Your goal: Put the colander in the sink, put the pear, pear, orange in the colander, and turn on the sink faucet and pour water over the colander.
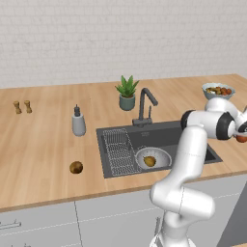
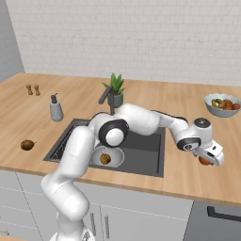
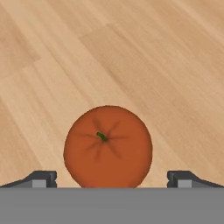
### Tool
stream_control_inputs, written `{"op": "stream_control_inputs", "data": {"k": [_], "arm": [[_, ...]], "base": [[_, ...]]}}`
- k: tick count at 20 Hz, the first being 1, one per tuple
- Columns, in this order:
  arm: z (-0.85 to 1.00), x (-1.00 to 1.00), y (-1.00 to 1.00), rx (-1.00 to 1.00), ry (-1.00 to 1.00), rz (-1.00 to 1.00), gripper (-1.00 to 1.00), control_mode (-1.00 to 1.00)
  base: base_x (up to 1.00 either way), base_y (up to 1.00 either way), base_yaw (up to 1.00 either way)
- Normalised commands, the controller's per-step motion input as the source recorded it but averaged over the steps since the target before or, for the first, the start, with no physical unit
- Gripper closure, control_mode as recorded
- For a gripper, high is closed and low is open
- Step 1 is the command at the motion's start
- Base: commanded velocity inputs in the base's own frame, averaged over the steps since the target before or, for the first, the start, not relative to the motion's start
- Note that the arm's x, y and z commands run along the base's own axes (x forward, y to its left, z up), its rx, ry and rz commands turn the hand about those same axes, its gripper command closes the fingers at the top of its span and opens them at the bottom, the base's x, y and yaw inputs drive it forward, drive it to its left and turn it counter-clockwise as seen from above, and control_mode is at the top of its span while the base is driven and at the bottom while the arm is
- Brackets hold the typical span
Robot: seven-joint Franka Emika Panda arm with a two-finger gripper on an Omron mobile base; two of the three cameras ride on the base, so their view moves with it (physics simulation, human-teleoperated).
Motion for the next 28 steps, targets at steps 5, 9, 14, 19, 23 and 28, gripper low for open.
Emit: {"op": "stream_control_inputs", "data": {"k": [5, 9, 14, 19, 23, 28], "arm": [[0.0, 0.28, -0.11, 0.0, 0.0, -0.01, -1.0, -1.0], [-0.07, 0.02, -0.11, 0.0, 0.02, 0.0, -1.0, -1.0], [-0.32, -0.02, 0.0, -0.04, 0.0, 0.0, 1.0, -1.0], [-0.25, -0.28, 0.06, -0.05, 0.0, 0.0, 1.0, -1.0], [0.21, -0.37, 0.49, -0.01, 0.0, 0.0, 1.0, -1.0], [0.42, -0.39, 0.9, -0.03, 0.05, 0.0, 1.0, -1.0]], "base": [[0.0, 0.0, 0.0], [0.0, 0.0, 0.0], [0.0, 0.0, 0.0], [0.0, 0.0, 0.0], [0.0, 0.0, 0.0], [0.0, 0.0, 0.0]]}}
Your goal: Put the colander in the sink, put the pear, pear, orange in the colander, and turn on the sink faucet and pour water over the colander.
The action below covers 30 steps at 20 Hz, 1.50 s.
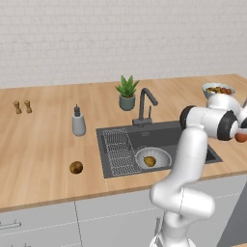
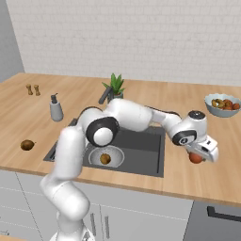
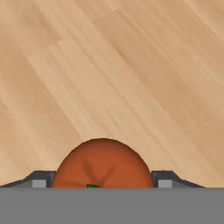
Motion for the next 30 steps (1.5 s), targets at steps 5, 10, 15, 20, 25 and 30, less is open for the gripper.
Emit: {"op": "stream_control_inputs", "data": {"k": [5, 10, 15, 20, 25, 30], "arm": [[0.13, -0.22, 1.0, -0.03, 0.0, 0.0, 1.0, -1.0], [0.0, -0.07, 1.0, -0.01, 0.0, 0.01, 1.0, -1.0], [0.03, 0.33, 0.85, 0.04, 0.02, 0.08, 1.0, -1.0], [0.09, 0.45, 0.6, 0.14, 0.06, 0.11, 1.0, -1.0], [0.1, 0.51, 0.56, 0.17, 0.15, 0.09, 1.0, -1.0], [-0.08, 0.31, 0.71, 0.04, 0.17, 0.05, 1.0, -1.0]], "base": [[0.0, 0.0, 0.0], [0.0, 0.0, 0.0], [0.0, 0.0, 0.0], [0.0, 0.0, 0.0], [0.0, 0.0, 0.0], [0.0, 0.0, 0.0]]}}
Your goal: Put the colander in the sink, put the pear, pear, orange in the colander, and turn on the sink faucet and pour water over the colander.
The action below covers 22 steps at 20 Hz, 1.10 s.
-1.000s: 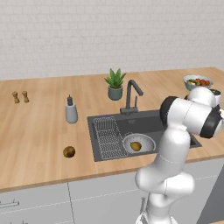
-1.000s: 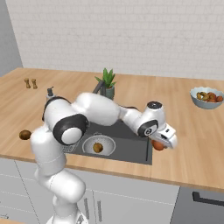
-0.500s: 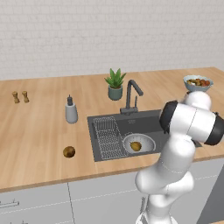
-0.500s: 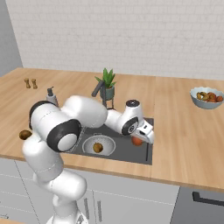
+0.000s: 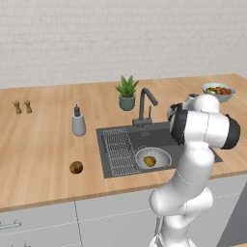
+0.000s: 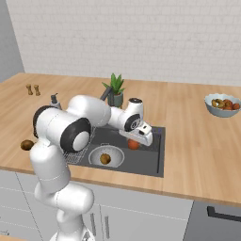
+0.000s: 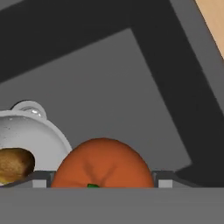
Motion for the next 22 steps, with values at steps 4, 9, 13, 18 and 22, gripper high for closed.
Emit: {"op": "stream_control_inputs", "data": {"k": [4, 9, 13, 18, 22], "arm": [[-0.21, 0.03, 0.61, 0.0, 0.2, 0.02, 1.0, -1.0], [-0.49, 0.07, 0.49, 0.0, 0.1, 0.05, 1.0, -1.0], [-0.75, 0.0, 0.38, 0.03, 0.0, 0.08, 1.0, -1.0], [-0.36, 0.24, 0.45, 0.0, -0.02, 0.01, 1.0, -1.0], [-0.15, 0.34, 0.29, 0.0, -0.07, 0.0, 1.0, -1.0]], "base": [[0.0, 0.0, 0.0], [0.0, 0.0, 0.0], [0.0, 0.0, 0.0], [0.0, 0.0, 0.0], [0.0, 0.0, 0.0]]}}
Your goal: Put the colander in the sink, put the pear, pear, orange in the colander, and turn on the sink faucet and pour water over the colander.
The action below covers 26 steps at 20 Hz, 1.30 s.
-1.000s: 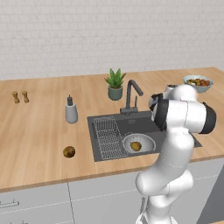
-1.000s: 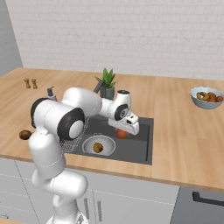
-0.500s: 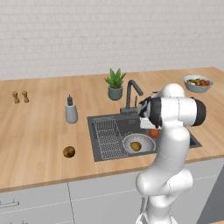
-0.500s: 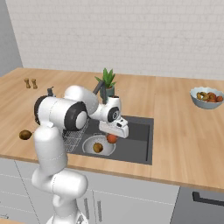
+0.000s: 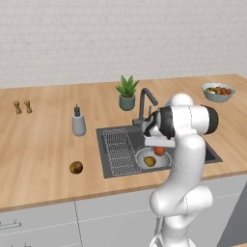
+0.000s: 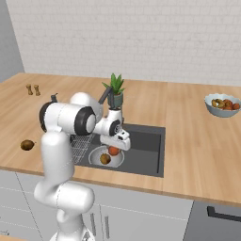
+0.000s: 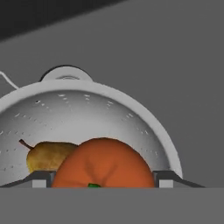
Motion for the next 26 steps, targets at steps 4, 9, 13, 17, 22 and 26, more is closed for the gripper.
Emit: {"op": "stream_control_inputs", "data": {"k": [4, 9, 13, 17, 22, 26], "arm": [[-0.22, 0.4, 0.0, 0.0, -0.08, 0.0, 1.0, -1.0], [-0.41, 0.32, 0.05, 0.01, -0.05, 0.0, 1.0, -1.0], [-0.36, 0.12, 0.04, 0.01, -0.01, 0.0, 1.0, -1.0], [-0.04, -0.03, 0.0, 0.0, 0.0, 0.0, 1.0, -1.0], [0.0, -0.2, 0.0, 0.0, 0.0, 0.0, 1.0, -1.0], [0.01, -0.4, 0.0, 0.0, 0.0, 0.0, 1.0, -1.0]], "base": [[0.0, 0.0, 0.0], [0.0, 0.0, 0.0], [0.0, 0.0, 0.0], [0.0, 0.0, 0.0], [0.0, 0.0, 0.0], [0.0, 0.0, 0.0]]}}
